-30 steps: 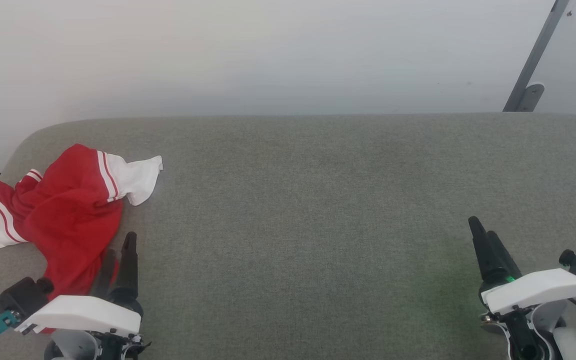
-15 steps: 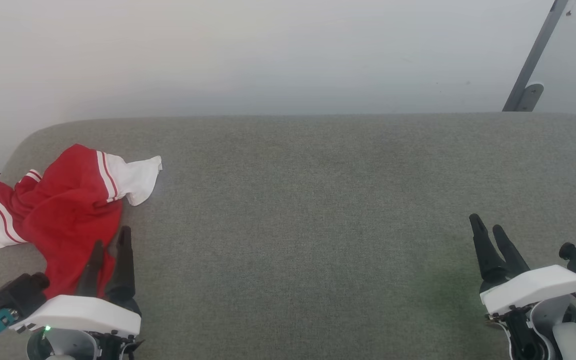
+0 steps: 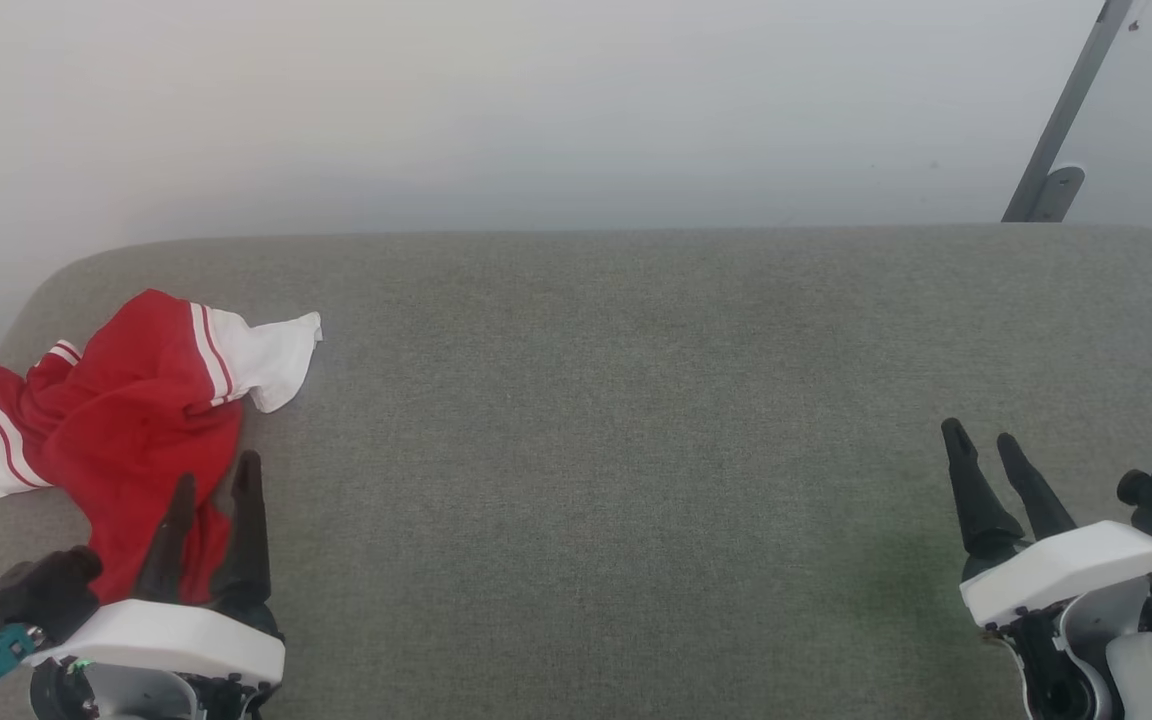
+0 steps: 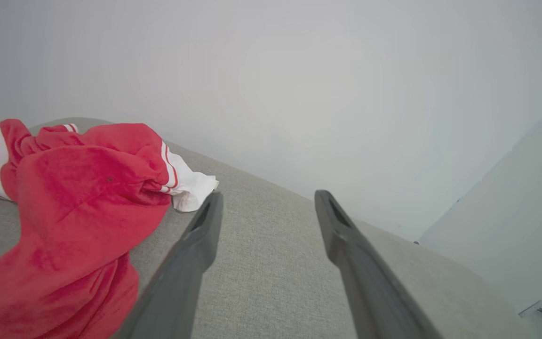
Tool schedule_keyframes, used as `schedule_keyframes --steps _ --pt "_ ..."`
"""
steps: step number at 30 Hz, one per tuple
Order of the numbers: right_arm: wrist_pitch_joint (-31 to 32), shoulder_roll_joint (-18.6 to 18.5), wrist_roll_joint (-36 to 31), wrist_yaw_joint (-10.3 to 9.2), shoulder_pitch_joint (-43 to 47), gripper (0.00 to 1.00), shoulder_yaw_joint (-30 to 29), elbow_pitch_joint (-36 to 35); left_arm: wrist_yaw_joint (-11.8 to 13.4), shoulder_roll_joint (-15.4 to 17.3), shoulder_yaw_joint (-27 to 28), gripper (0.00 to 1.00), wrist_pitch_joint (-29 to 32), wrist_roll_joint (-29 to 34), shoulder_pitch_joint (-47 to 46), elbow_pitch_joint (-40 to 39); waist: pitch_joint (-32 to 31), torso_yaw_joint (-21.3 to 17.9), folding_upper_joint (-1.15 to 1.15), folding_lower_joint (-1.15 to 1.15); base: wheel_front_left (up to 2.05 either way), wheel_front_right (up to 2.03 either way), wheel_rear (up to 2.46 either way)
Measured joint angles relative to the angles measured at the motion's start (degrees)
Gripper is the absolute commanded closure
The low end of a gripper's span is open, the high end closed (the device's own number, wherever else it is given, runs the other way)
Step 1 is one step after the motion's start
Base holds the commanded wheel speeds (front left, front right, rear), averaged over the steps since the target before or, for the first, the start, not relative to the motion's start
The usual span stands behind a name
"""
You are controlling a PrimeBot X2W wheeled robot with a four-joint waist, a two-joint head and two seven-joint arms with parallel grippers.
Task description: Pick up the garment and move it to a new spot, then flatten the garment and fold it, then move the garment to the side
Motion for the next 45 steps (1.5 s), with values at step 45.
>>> schedule_keyframes --steps 45 --pt "-3.7 -1.9 -18.5 0.01 -1.5 0.00 -0.5 -0.9 -4.9 0.2 3.0 0.00 -5.3 22.5 0.3 -0.7 -0.1 -0.5 0.00 0.00 0.00 0.00 0.00"
